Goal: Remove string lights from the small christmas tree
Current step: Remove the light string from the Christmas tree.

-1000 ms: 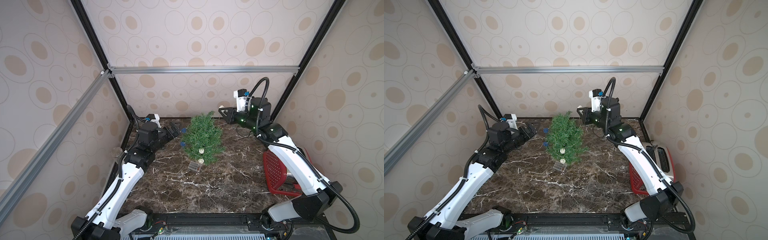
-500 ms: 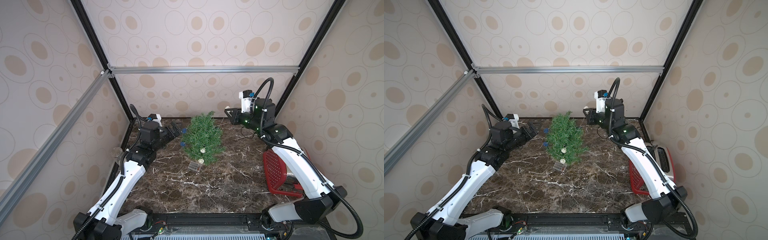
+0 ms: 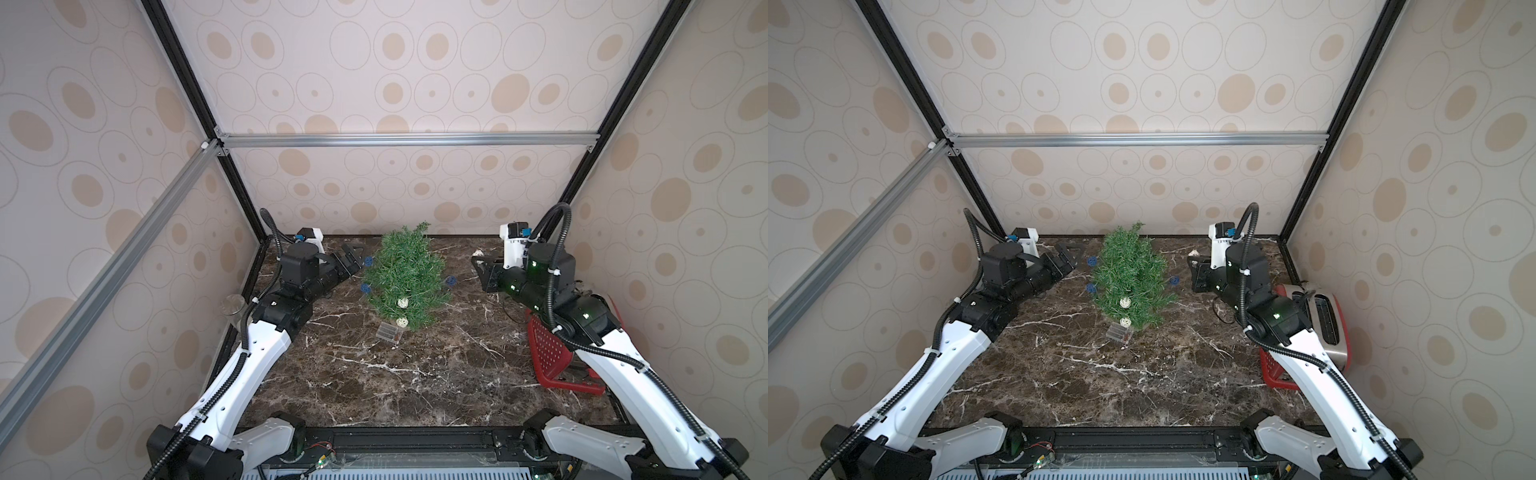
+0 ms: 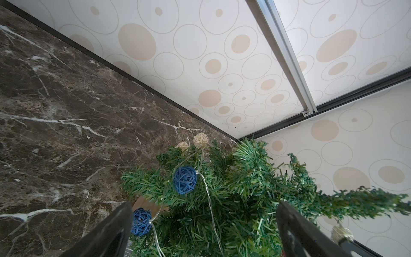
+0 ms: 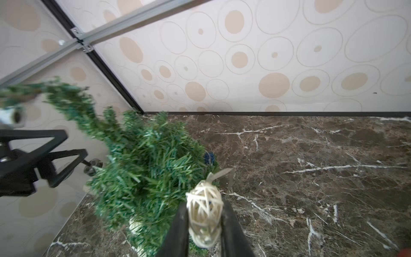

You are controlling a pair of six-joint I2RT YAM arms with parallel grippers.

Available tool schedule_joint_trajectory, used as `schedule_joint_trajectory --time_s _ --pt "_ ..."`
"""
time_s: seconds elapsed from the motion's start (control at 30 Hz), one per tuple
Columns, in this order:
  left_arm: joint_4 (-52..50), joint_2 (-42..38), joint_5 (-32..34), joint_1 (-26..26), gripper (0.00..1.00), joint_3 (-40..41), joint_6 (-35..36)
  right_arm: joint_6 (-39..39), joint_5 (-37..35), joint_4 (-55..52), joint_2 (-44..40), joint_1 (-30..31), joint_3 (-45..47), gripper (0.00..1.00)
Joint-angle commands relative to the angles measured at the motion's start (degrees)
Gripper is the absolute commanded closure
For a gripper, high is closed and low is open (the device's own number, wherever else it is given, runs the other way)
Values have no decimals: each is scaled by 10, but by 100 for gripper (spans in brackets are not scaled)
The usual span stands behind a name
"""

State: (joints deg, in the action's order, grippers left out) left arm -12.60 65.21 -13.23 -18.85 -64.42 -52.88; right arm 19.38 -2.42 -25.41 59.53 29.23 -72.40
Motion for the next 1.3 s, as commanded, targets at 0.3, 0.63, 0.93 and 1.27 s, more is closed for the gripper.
schedule_joint_trajectory --time_s 0.3,0.63,0.93,1.27 --pt "-45 -13 -24 2 1 -32 66 -32 -75 -104 -15 153 -70 85" --pt "-58 -84 -41 -18 1 1 150 -75 -83 -144 52 361 -191 85" --pt "28 -204 63 -78 0 125 178 -110 -85 -123 213 383 -366 85" --pt "80 -267 73 -79 1 182 209 -113 -25 -161 403 342 -626 85"
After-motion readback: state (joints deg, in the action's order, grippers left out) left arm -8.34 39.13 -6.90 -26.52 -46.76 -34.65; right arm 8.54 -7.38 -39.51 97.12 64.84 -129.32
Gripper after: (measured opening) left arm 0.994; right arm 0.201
